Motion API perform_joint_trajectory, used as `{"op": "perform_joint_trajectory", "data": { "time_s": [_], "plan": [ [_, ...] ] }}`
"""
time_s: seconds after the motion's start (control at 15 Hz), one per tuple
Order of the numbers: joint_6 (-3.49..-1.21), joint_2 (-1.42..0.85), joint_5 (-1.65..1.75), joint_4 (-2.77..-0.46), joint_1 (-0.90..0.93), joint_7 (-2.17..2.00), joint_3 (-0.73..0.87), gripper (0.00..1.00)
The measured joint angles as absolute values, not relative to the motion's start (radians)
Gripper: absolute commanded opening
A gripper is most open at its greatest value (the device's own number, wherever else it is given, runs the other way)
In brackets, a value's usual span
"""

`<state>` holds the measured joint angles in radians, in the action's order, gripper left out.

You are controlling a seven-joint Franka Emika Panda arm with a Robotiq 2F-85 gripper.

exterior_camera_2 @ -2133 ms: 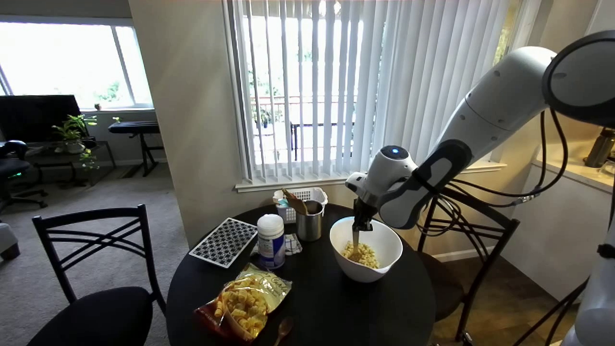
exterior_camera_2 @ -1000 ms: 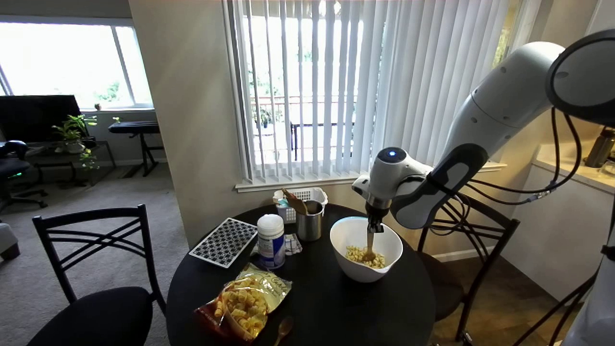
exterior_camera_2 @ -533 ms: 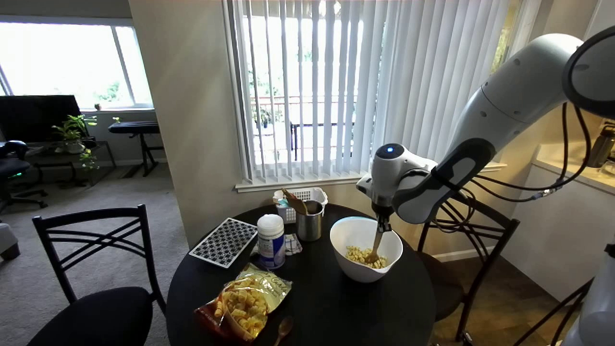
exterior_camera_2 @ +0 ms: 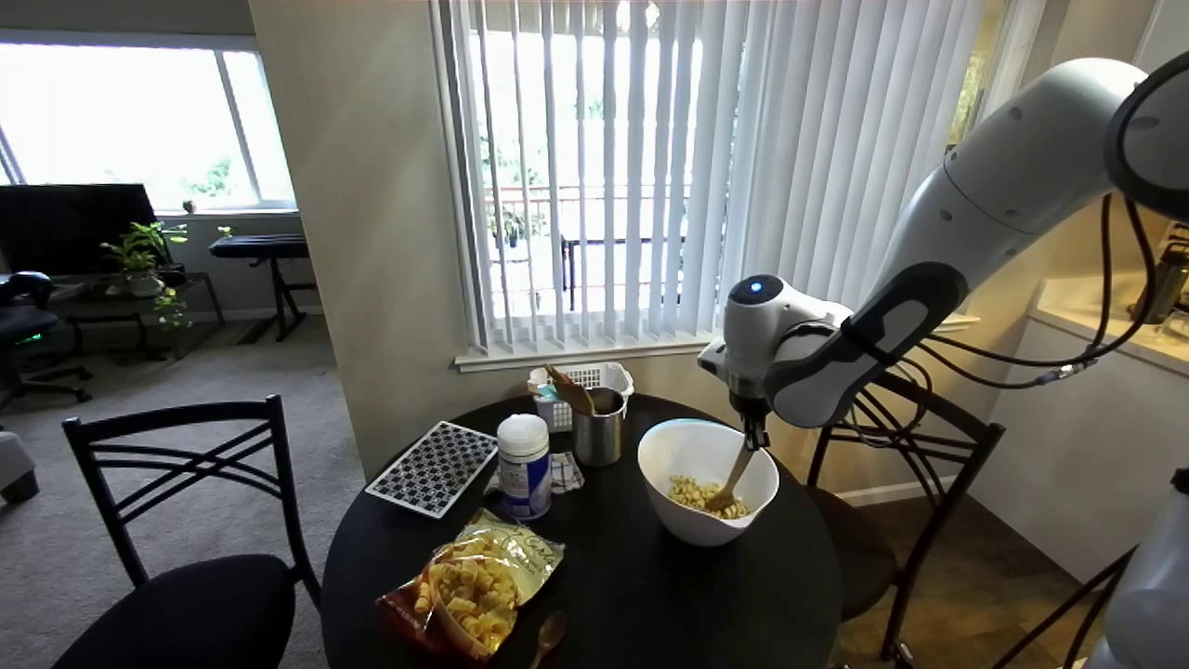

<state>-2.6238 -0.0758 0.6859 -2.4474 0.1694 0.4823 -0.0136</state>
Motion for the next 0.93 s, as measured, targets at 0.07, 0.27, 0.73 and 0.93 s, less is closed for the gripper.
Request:
{"op": "perform_joint_trajectory", "data": {
  "time_s": [0.07,0.27,0.73,0.93],
  "plan": [
    [-2.619,-0.074,0.686,-2.448,0.166,0.482,-0.017,0.06],
    [-2.603,-0.069,0.686,-2.45,0.157,0.483,-0.029,0.06],
    [-2.573,-0.044,0.664,-2.472,0.152,0.532,-0.049,0.06],
    [-2.56,-0.029,0.599,-2.48,0.151,0.64,-0.063,0.06]
  ]
}}
